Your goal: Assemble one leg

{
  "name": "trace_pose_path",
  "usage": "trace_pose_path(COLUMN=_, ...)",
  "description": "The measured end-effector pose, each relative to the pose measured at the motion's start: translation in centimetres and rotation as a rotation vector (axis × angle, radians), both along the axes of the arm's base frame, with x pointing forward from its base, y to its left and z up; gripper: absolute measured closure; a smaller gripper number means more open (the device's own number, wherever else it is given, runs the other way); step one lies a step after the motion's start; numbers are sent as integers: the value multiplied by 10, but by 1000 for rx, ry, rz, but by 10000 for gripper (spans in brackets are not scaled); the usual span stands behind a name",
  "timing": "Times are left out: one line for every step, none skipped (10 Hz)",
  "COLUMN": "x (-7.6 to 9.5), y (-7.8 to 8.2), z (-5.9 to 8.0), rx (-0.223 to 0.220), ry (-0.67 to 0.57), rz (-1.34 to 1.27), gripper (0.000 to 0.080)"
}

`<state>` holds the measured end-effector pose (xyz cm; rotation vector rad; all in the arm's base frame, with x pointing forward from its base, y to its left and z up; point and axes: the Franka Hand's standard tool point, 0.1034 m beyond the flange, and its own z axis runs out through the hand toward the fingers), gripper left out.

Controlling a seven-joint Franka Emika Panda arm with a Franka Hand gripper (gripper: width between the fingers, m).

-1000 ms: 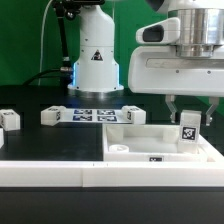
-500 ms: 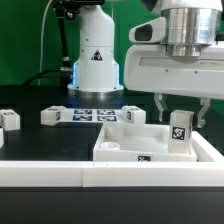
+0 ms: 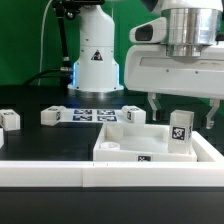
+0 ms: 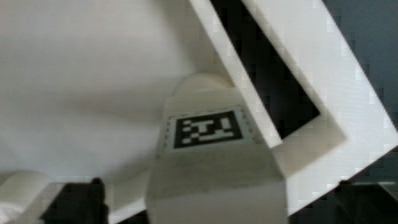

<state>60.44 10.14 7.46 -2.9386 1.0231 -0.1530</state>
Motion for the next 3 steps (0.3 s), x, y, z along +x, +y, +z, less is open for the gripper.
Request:
trace_pose_path(x=0, y=0, z=0, rx=0, ry=0, rz=0, gripper=151)
trace_pose_path(x=0, y=0, z=0, rx=0, ry=0, rz=0, gripper=151)
trace_pose_path(x=0, y=0, z=0, rx=0, ry=0, rz=0, gripper=151)
